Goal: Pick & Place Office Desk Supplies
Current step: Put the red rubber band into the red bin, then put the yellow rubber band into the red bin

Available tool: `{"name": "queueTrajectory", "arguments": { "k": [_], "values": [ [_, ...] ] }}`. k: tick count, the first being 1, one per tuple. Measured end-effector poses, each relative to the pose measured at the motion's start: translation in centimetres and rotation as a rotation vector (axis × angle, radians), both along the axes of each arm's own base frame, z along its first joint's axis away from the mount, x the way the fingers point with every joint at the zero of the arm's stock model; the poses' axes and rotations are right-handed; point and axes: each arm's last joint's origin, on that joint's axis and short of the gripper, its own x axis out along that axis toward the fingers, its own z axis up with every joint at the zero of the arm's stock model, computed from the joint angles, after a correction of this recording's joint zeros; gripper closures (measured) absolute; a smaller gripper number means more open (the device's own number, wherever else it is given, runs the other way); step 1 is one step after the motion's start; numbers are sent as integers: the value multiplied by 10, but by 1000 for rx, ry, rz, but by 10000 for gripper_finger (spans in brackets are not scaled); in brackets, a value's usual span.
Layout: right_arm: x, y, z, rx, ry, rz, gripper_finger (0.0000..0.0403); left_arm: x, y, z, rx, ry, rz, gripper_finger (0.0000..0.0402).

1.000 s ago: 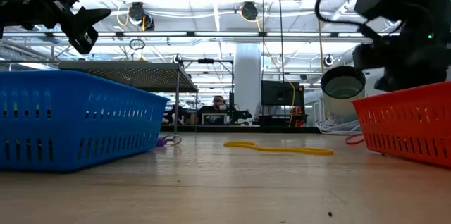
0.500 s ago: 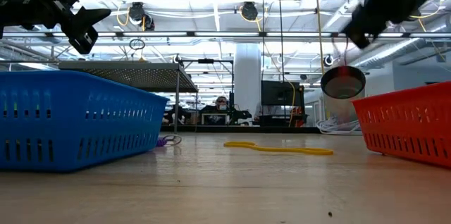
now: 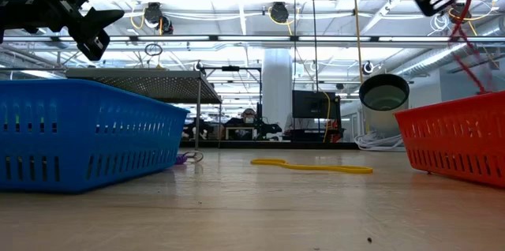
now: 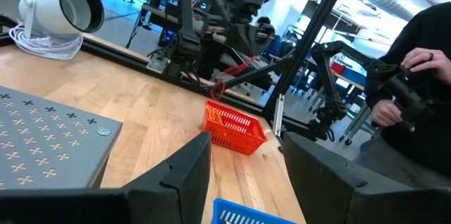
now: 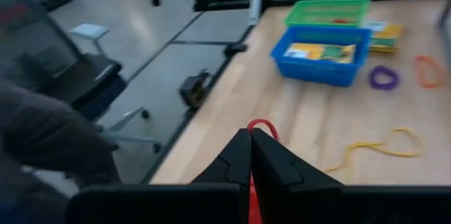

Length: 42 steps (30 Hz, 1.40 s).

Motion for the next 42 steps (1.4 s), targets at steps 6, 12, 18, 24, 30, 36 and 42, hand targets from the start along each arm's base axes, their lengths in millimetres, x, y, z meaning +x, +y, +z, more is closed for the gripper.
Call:
{"name": "queueTrajectory", "arguments": {
  "k": [6,12,18,24,30,36,42],
  "values": [
    [-2,21,-8,11,74,72,403,0,0,0,0,0,0,215],
    [4,39,-25,-35,129,92,403,0,0,0,1,-1,0,215],
    [9,52,-62,-146,194,120,403,0,0,0,1,0,0,215],
    [9,56,-100,-212,227,145,403,0,0,0,1,0,0,215],
    [10,56,-109,-259,226,123,403,0,0,0,2,0,0,215],
    [11,54,-107,-273,205,80,394,0,0,0,1,0,0,215],
    [11,54,-99,-233,154,69,364,0,0,0,0,0,0,215]
  ]
}}
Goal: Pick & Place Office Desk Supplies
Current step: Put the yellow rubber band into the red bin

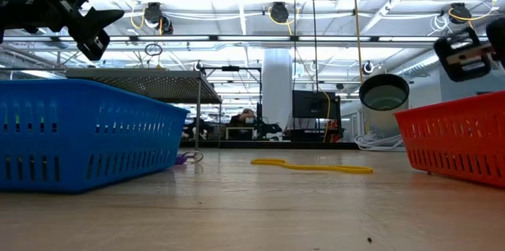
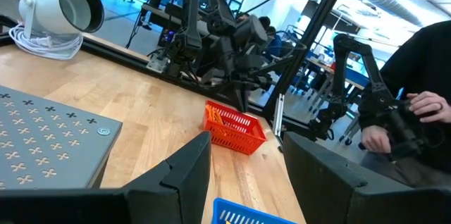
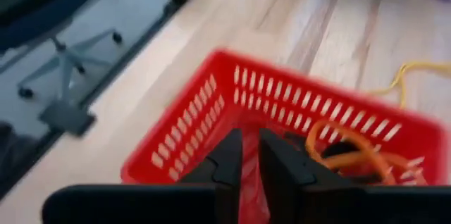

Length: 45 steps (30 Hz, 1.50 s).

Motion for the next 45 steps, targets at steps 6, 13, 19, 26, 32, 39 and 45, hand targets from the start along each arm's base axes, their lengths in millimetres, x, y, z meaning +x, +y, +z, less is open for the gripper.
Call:
{"name": "queueTrajectory", "arguments": {
  "k": [6,13,19,26,32,39,45],
  "values": [
    [3,-1,17,50,-151,-78,339,0,0,0,0,-1,0,215],
    [6,0,31,134,-269,-109,324,0,0,0,1,-1,0,215],
    [16,-2,48,100,-300,-214,318,0,0,0,1,0,0,215],
    [54,-12,80,-47,-214,-323,318,0,0,0,0,0,0,215],
    [93,-20,91,-5,41,-426,318,0,0,0,0,0,0,215],
    [139,-16,105,100,86,-279,318,0,0,0,1,-1,0,215],
    [168,-22,106,212,258,-432,319,0,0,0,1,0,0,215]
  ]
}}
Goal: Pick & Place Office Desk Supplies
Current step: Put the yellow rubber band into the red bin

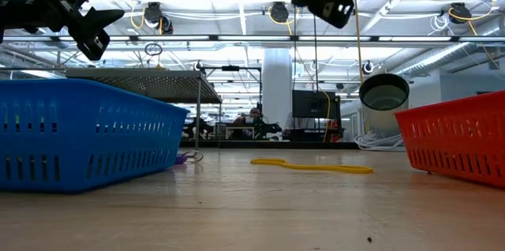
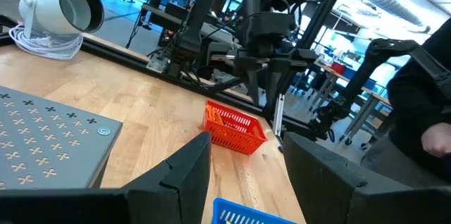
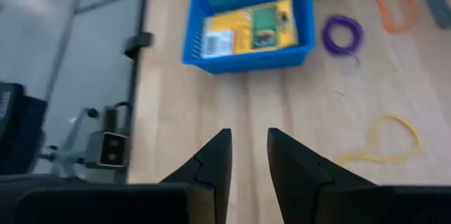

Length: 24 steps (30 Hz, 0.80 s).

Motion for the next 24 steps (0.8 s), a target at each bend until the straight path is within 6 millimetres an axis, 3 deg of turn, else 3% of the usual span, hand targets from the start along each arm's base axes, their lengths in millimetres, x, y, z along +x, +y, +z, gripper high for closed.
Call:
{"name": "queueTrajectory", "arguments": {
  "k": [7,13,19,24],
  "values": [
    [34,-2,-7,-67,239,-40,319,0,0,0,-1,1,0,215],
    [72,9,-21,-26,437,-160,319,0,0,0,-1,0,0,215],
    [103,2,-51,38,594,-299,319,0,0,0,-1,0,0,215],
    [109,-6,-75,158,720,-371,319,0,0,0,0,0,0,215]
  ]
}}
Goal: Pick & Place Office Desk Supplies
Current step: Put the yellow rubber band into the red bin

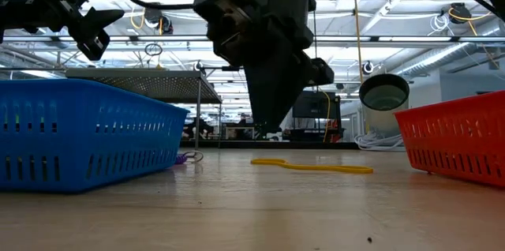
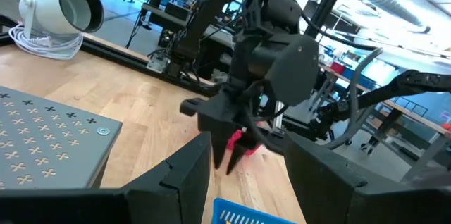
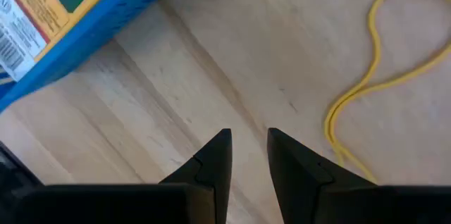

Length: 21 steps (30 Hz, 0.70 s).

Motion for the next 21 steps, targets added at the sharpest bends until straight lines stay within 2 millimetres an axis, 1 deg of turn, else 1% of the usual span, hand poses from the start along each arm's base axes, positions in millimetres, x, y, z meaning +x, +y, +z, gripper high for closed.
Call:
{"name": "queueTrajectory", "arguments": {
  "k": [2,6,13,21],
  "values": [
    [-1,-1,-2,-7,24,-35,319,0,0,0,1,0,0,215],
    [-5,-5,-5,-99,52,-67,319,0,0,0,1,0,0,215],
    [-13,-9,-6,-203,112,-53,318,0,0,0,0,0,0,215],
    [-13,-10,-7,-246,104,-40,318,0,0,0,1,-1,0,215]
  ]
}}
